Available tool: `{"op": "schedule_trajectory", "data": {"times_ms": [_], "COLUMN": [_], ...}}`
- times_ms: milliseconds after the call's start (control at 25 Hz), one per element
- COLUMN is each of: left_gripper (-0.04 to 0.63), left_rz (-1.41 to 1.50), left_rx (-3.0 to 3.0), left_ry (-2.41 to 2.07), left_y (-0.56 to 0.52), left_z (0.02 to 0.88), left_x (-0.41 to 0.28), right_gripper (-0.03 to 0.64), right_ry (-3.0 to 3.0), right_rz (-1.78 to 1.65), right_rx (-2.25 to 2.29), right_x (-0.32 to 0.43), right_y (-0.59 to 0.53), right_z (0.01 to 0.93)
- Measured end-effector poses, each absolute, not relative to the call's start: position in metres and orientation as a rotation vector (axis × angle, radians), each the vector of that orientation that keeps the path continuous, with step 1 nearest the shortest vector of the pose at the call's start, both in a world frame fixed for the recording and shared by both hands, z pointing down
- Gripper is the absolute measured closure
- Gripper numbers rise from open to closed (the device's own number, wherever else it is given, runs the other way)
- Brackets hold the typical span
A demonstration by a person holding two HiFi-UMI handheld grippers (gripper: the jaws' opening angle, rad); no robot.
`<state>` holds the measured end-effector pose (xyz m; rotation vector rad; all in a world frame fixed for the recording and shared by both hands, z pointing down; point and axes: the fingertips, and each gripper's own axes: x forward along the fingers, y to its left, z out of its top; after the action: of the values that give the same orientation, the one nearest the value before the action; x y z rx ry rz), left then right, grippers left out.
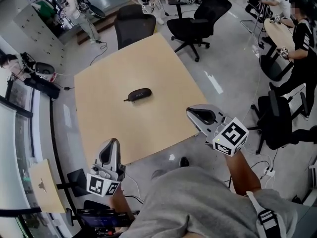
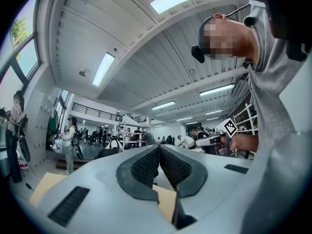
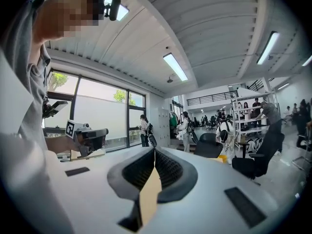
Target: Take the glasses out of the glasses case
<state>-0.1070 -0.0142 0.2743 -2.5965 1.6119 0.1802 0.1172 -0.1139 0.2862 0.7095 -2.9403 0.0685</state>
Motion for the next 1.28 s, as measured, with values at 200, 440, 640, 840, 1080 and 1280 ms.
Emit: {"op": "schedule_trajectory", "data": {"times_ms": [200,440,640,840,1080,1280], "left_gripper": [0.584,0.584,0.584,0.584,0.584,0.584], "left_rz": [0.187,0.198,0.200,0.183,0.106,0.013], "left_rx": [-2.593,-2.624,-2.647,-2.698,-2.783,-2.856], "left_ry": [1.668,1.682,1.692,1.707,1.714,1.692], "left_y": [-0.045,-0.086,-0.128,-0.171,-0.216,-0.254], "left_z": [0.286,0.310,0.321,0.344,0.394,0.440], "left_x": [-0.112,-0.135,-0.165,-0.188,-0.207,-0.214], "right_gripper": [0.609,0.609,0.609,0.609,0.609,0.609], "right_ry": [-2.928,-2.904,-2.881,-2.855,-2.818,-2.784], "right_rz": [0.098,0.113,0.143,0.176,0.238,0.275], "right_rx": [0.658,0.643,0.634,0.639,0.643,0.651], "right_x": [0.110,0.083,0.052,0.026,-0.002,-0.023], "right_y": [-0.145,-0.177,-0.204,-0.236,-0.263,-0.288], "right_z": [0.297,0.312,0.318,0.331,0.357,0.377]}}
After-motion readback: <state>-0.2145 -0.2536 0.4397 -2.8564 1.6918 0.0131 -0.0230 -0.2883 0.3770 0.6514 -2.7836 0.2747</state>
